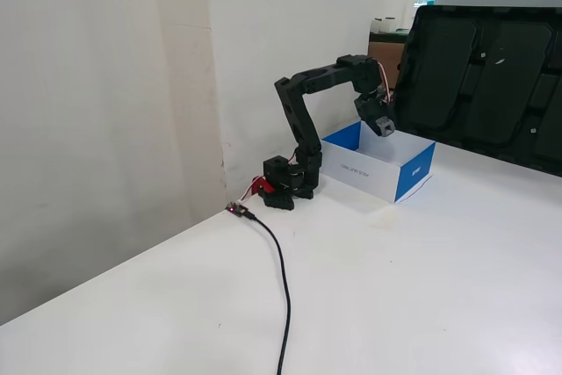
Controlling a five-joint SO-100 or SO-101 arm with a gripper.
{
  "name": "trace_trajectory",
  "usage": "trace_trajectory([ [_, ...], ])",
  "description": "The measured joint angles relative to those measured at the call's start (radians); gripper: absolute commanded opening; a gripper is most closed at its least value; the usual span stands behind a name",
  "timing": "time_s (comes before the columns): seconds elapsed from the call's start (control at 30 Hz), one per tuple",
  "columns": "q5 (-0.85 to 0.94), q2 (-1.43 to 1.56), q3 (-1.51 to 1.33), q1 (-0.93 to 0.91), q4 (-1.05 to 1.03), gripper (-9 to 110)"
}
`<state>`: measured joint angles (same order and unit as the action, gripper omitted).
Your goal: Pick the gray block and keep it in the box.
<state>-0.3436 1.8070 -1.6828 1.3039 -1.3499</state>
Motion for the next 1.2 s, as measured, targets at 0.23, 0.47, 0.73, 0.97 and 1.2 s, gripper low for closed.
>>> trace_trajectory([
  [0.23, 0.008, 0.000, 0.000, 0.000, -0.014, 12],
  [0.47, 0.064, 0.003, 0.000, -0.080, -0.083, 0],
  [0.73, 0.118, 0.150, -0.003, -0.353, -0.137, 0],
  [0.97, 0.210, 0.225, -0.020, -0.709, -0.158, 0],
  [1.2, 0.305, 0.244, -0.124, -1.040, -0.072, 0],
])
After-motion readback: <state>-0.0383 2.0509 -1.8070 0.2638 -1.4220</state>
